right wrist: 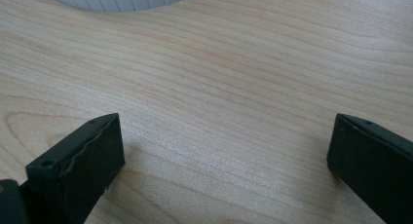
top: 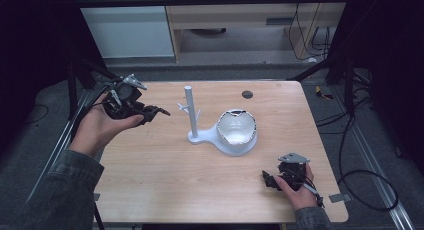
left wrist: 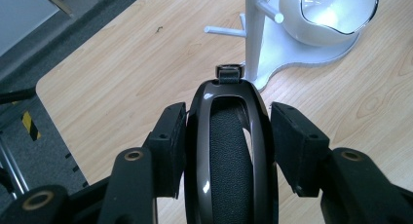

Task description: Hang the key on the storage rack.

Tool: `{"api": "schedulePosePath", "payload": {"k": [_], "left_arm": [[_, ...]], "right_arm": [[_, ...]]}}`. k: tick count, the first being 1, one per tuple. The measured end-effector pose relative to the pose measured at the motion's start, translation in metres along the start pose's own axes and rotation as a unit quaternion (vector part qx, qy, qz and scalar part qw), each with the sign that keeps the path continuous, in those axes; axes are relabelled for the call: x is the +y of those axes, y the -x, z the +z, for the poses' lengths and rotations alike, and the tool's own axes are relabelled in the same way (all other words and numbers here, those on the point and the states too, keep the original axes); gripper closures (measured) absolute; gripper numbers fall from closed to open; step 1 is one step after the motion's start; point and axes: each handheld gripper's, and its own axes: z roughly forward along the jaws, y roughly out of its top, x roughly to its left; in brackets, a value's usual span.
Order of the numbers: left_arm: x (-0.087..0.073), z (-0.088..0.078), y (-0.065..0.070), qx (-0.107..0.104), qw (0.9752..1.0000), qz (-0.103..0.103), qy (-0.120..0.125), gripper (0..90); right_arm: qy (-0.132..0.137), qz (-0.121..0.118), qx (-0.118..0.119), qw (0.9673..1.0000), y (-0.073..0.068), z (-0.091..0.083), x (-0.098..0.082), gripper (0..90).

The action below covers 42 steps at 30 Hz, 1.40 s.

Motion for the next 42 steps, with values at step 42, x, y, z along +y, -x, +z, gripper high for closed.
{"api": "schedulePosePath", "payload": {"k": [42], "left_arm": [[0.035,-0.01,0.02,-0.006,0.9996,0.018,0.019,49.0]], "right_arm": [[0.001,0.0,0.0,1.0,0.0,0.0,0.0,0.5]]}}
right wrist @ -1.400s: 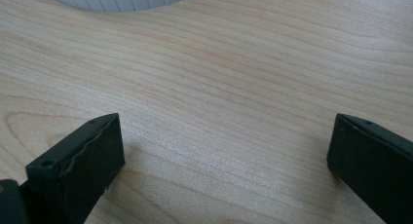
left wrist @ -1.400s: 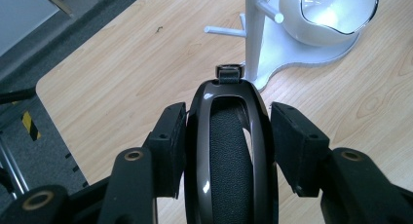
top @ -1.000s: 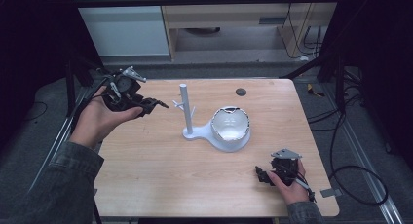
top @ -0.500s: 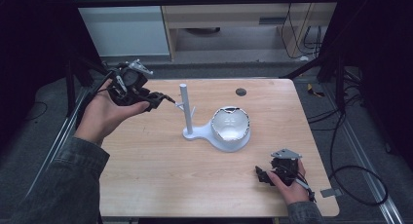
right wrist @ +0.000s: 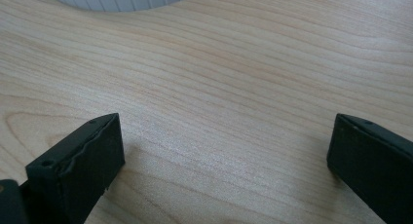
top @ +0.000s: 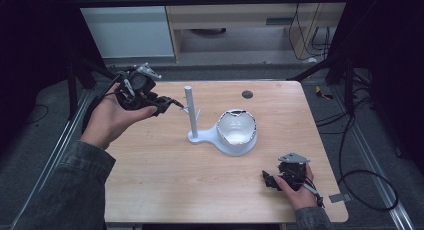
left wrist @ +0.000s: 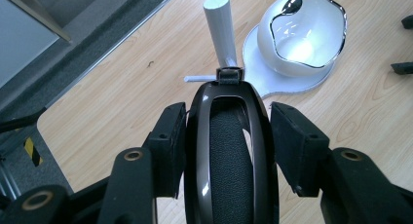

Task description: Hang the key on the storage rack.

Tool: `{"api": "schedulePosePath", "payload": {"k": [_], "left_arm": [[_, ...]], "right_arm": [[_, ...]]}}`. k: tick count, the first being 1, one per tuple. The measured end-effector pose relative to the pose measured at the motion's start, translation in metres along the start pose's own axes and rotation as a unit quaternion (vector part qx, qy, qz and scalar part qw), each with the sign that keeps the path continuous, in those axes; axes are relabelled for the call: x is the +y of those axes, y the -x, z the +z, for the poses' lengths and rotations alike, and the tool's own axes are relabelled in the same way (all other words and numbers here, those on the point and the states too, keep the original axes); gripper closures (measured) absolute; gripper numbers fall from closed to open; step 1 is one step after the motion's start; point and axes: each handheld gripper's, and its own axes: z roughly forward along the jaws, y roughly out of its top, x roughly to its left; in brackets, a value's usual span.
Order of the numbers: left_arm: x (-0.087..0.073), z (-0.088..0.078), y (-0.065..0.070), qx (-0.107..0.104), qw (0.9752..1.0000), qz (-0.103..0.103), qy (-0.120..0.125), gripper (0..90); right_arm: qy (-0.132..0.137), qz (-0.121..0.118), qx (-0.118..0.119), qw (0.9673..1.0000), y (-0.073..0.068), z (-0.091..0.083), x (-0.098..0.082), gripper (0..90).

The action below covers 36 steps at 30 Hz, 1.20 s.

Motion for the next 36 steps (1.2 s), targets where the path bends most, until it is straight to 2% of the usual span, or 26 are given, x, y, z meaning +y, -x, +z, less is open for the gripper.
{"api": "schedulePosePath", "payload": {"k": [10,20,23,26,29,32,36], "left_arm": [[-0.014,0.008,0.0,-0.003,0.9999,-0.001,-0.01,49.0],[-0.027,0.011,0.008,-0.009,0.9999,0.002,-0.006,48.9],[-0.025,0.01,0.011,-0.003,0.9998,0.01,-0.015,48.9],[-0.022,0.008,0.008,0.004,0.9999,0.006,-0.014,49.0],[-0.013,0.004,0.004,0.01,1.0,0.001,-0.001,49.0],[-0.006,0.0,0.004,0.015,0.9999,0.0,0.005,48.9],[0.011,-0.007,0.005,0.024,0.9994,-0.002,0.024,48.9]], "right_arm": [[-0.001,0.0,0.0,1.0,0.0,0.0,0.0,0.5],[-0.001,0.0,0.0,1.0,0.0,0.0,0.0,0.5],[-0.001,0.0,0.0,1.0,0.0,0.0,0.0,0.5],[-0.001,0.0,0.0,1.0,0.0,0.0,0.0,0.5],[-0.001,0.0,0.0,1.0,0.0,0.0,0.0,0.5],[-0.001,0.0,0.0,1.0,0.0,0.0,0.0,0.5],[0.0,0.001,0.0,1.0,0.0,0.0,0.0,0.5]]}}
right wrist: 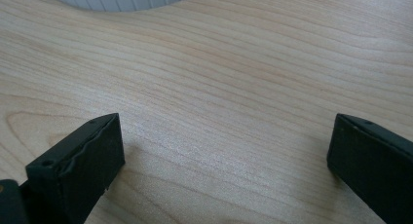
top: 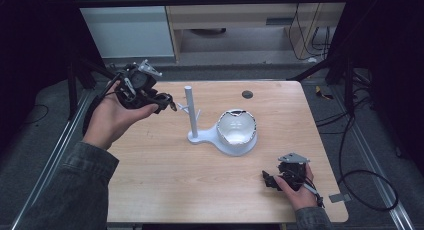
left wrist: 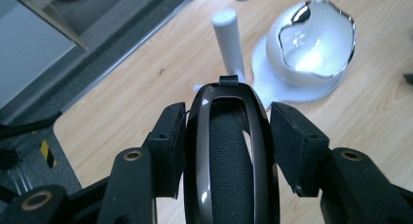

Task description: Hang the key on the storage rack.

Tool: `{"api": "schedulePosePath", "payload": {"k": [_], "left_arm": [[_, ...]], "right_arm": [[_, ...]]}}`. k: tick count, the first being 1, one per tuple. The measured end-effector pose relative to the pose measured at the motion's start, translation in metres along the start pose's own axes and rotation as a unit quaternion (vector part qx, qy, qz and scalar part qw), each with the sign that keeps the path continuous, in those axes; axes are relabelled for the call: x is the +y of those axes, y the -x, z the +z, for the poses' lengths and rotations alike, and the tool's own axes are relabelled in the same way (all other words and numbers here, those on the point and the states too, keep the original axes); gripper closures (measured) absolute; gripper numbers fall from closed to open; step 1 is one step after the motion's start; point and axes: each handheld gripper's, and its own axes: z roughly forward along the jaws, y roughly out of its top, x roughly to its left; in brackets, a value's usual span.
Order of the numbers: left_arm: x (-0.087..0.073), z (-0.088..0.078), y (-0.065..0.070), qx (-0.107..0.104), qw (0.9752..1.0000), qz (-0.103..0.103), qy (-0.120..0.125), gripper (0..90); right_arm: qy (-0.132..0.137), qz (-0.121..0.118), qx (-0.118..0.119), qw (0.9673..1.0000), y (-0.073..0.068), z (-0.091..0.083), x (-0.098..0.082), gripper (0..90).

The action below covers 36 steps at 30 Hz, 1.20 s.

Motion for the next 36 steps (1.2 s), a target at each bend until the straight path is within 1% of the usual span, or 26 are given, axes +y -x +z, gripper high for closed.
{"api": "schedulePosePath", "payload": {"k": [2,6,8,14,15,20,28,32,36], "left_arm": [[0.004,0.0,0.002,-0.001,1.0,0.0,0.008,48.9],[0.008,0.005,0.007,-0.003,0.9999,0.004,0.009,48.9],[0.009,0.006,0.007,-0.003,1.0,0.006,0.006,49.0],[0.012,0.011,0.006,-0.006,0.9999,0.001,0.008,48.9],[0.013,0.012,0.006,-0.004,0.9999,0.001,0.01,48.9],[0.012,0.012,0.006,-0.006,1.0,0.001,0.008,48.9],[0.004,0.016,0.009,-0.006,1.0,0.005,-0.003,48.9],[-0.005,0.015,0.01,-0.009,0.9999,0.004,-0.002,48.9],[-0.015,0.015,0.007,-0.007,1.0,-0.001,-0.004,48.9]], "right_arm": [[0.0,0.0,0.0,1.0,0.0,0.0,0.0,0.5],[0.0,-0.001,0.0,1.0,0.0,0.0,0.0,0.5],[0.0,-0.001,0.0,1.0,0.0,0.0,0.0,0.5],[0.001,-0.002,0.0,1.0,0.0,0.0,0.0,0.5],[0.001,-0.003,0.001,1.0,0.0,0.0,0.0,0.5],[0.001,-0.003,0.001,1.0,0.0,0.0,0.0,0.5],[0.001,-0.002,0.001,1.0,0.0,0.0,0.0,0.5],[0.002,-0.002,0.001,1.0,0.0,0.0,0.0,0.5],[0.001,-0.003,0.001,1.0,0.0,0.0,0.0,0.5]]}}
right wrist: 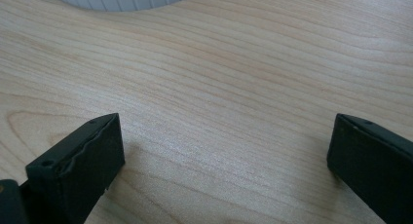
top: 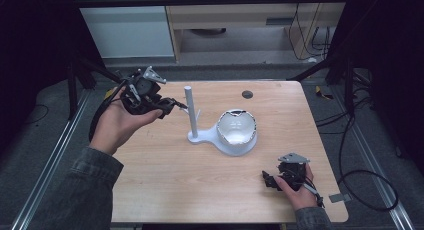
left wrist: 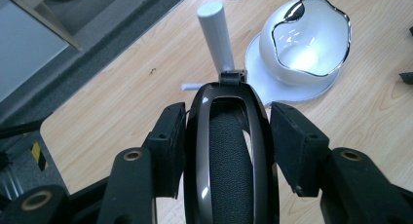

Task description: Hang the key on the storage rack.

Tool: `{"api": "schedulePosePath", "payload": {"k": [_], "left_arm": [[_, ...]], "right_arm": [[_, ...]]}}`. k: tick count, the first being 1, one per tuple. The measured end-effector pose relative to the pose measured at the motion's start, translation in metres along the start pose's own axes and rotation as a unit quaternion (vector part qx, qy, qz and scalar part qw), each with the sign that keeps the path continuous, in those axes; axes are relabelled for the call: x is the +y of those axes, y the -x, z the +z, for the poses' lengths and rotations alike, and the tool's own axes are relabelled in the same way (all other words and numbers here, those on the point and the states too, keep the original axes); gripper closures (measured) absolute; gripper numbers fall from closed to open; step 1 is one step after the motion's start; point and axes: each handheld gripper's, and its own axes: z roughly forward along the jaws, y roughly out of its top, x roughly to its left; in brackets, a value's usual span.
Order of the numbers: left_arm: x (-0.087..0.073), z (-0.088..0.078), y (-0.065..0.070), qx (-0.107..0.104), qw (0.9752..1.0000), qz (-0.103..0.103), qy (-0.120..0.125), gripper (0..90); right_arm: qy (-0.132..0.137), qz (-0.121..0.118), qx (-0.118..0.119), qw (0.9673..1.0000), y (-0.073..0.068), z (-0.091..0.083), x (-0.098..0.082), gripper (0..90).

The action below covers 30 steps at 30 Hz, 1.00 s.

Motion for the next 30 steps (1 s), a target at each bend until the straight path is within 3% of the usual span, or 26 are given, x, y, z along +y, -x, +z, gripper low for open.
{"api": "schedulePosePath", "payload": {"k": [30], "left_arm": [[-0.034,0.012,0.005,-0.009,0.9997,0.001,-0.023,49.0]], "right_arm": [[0.0,-0.001,0.0,1.0,0.0,0.0,0.0,0.5]]}}
